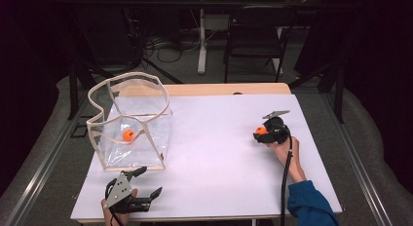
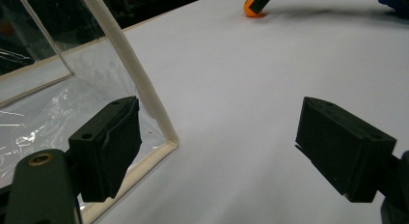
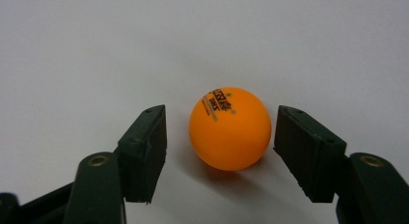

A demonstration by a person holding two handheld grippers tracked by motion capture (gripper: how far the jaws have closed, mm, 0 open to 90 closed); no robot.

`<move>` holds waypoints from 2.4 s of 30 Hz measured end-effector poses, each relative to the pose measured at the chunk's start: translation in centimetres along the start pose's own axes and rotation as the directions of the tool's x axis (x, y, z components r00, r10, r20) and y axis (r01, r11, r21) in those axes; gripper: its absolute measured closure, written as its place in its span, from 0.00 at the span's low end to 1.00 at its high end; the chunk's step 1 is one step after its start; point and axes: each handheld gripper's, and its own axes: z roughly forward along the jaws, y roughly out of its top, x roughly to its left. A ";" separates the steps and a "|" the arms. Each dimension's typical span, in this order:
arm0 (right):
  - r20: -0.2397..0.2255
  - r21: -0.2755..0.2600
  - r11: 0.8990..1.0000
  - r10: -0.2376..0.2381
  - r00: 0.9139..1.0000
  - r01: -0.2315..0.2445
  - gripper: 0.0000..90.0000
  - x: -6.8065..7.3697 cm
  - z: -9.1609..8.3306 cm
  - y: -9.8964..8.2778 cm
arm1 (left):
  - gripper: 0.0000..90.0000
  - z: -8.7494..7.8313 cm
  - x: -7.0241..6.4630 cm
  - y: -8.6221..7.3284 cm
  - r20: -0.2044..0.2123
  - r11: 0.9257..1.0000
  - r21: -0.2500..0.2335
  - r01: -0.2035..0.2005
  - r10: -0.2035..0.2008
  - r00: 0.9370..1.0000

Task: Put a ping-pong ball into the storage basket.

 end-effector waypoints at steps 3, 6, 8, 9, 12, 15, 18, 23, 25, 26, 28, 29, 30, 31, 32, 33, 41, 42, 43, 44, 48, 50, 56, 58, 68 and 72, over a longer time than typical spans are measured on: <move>0.005 0.007 1.000 0.003 1.000 -0.003 0.45 0.0 0.1 0.0 | 0.18 0.0 0.0 0.0 -0.001 1.000 -0.001 -0.001 0.001 1.000; 0.010 0.015 1.000 0.002 1.000 -0.002 0.48 0.0 0.1 0.0 | 0.18 0.0 0.0 0.0 -0.002 1.000 0.001 0.001 -0.001 1.000; 0.016 0.016 1.000 0.001 1.000 -0.001 0.50 -0.1 0.2 0.0 | 0.18 0.0 0.0 0.0 -0.002 1.000 0.002 0.000 0.000 1.000; 0.013 0.020 1.000 0.002 1.000 -0.002 0.51 -0.1 0.2 -0.1 | 0.18 0.0 0.0 0.0 -0.002 1.000 0.002 0.000 0.000 1.000; 0.015 0.027 1.000 0.001 1.000 -0.001 0.55 -0.1 0.3 -0.1 | 0.18 0.0 0.0 0.0 -0.002 1.000 0.003 0.001 -0.001 1.000; 0.017 0.030 1.000 0.004 1.000 -0.004 0.56 -0.1 0.3 -0.1 | 0.18 0.0 0.0 0.0 -0.002 1.000 0.003 0.001 -0.001 1.000; 0.020 0.034 0.999 0.002 1.000 -0.003 0.56 -0.1 0.3 -0.1 | 0.18 0.0 0.0 0.0 -0.002 1.000 0.003 0.001 -0.001 1.000; 0.014 0.035 0.999 -0.008 1.000 0.007 0.56 0.1 0.0 0.1 | 0.18 0.0 0.0 0.0 -0.002 1.000 0.004 0.001 -0.001 1.000; 0.012 0.032 0.999 -0.013 1.000 0.012 0.56 0.2 -0.2 0.2 | 0.18 0.0 0.0 0.0 -0.003 1.000 0.003 0.000 0.000 1.000; 0.012 0.033 0.999 -0.014 1.000 0.014 0.56 0.2 -0.4 0.2 | 0.18 0.0 0.0 0.0 -0.003 1.000 0.003 0.001 -0.001 1.000; 0.011 0.030 0.999 -0.025 1.000 0.024 0.56 0.3 -0.6 0.3 | 0.18 0.0 0.0 0.0 -0.004 1.000 0.002 -0.001 0.001 1.000; 0.012 0.029 0.999 -0.025 1.000 0.025 0.56 0.3 -0.7 0.4 | 0.18 0.0 0.0 0.0 -0.003 1.000 0.003 0.000 0.000 1.000; 0.010 0.019 0.999 -0.029 1.000 0.029 0.56 0.4 -0.8 0.4 | 0.18 0.0 0.0 0.0 -0.002 1.000 0.003 0.001 -0.001 1.000; 0.012 0.023 0.999 -0.030 0.999 0.029 0.56 0.4 -1.0 0.5 | 0.18 0.0 0.0 0.0 -0.003 1.000 0.005 0.001 -0.001 1.000; 0.016 0.022 0.999 -0.035 0.999 0.035 0.56 0.5 -1.1 0.5 | 0.18 0.1 0.0 0.0 -0.003 1.000 0.004 0.001 -0.001 1.000; 0.018 0.019 0.999 -0.039 0.999 0.039 0.56 0.6 -1.2 0.6 | 0.18 0.0 0.0 0.0 -0.004 1.000 0.004 0.000 0.000 1.000; 0.014 -0.002 0.999 -0.049 0.999 0.049 0.56 0.9 -2.5 1.0 | 0.18 0.0 0.0 0.0 -0.005 1.000 0.003 -0.001 0.001 1.000; 0.014 -0.002 0.999 -0.047 0.999 0.047 0.56 1.0 -2.7 1.1 | 0.18 0.0 -0.1 0.0 -0.005 1.000 0.003 0.000 0.000 1.000; 0.014 -0.004 0.999 -0.053 0.999 0.053 0.56 1.1 -2.8 1.1 | 0.18 0.0 -0.1 0.0 -0.004 1.000 0.005 0.001 -0.001 1.000; 0.013 -0.005 0.999 -0.052 0.999 0.052 0.56 1.2 -2.9 1.1 | 0.18 0.0 -0.1 0.0 -0.004 1.000 0.005 0.001 -0.001 1.000; 0.007 -0.007 0.998 -0.067 0.998 0.067 0.56 1.5 -3.2 1.3 | 0.18 0.1 -0.1 0.0 -0.004 1.000 0.004 -0.001 0.001 1.000; 0.007 -0.006 0.997 -0.074 0.997 0.074 0.56 1.8 -3.3 1.4 | 0.18 0.0 -0.1 0.0 -0.005 1.000 0.001 -0.001 0.001 1.000; -0.001 -0.017 0.996 -0.089 0.996 0.088 0.56 2.4 -3.9 1.6 | 0.18 0.0 -0.1 0.0 -0.004 1.000 0.003 -0.001 0.001 1.000; -0.002 -0.019 0.995 -0.093 0.996 0.093 0.56 2.5 -4.0 1.7 | 0.18 0.1 -0.1 0.0 -0.004 1.000 -0.002 0.000 0.000 1.000; -0.021 -0.027 0.994 -0.106 0.994 0.106 0.56 3.1 -4.3 1.9 | 0.18 0.0 -0.1 0.0 -0.003 1.000 0.002 0.000 0.000 1.000; -0.026 -0.031 0.994 -0.110 0.994 0.109 0.56 3.3 -4.4 1.9 | 0.18 0.1 -0.1 0.0 -0.003 1.000 -0.003 0.002 -0.002 1.000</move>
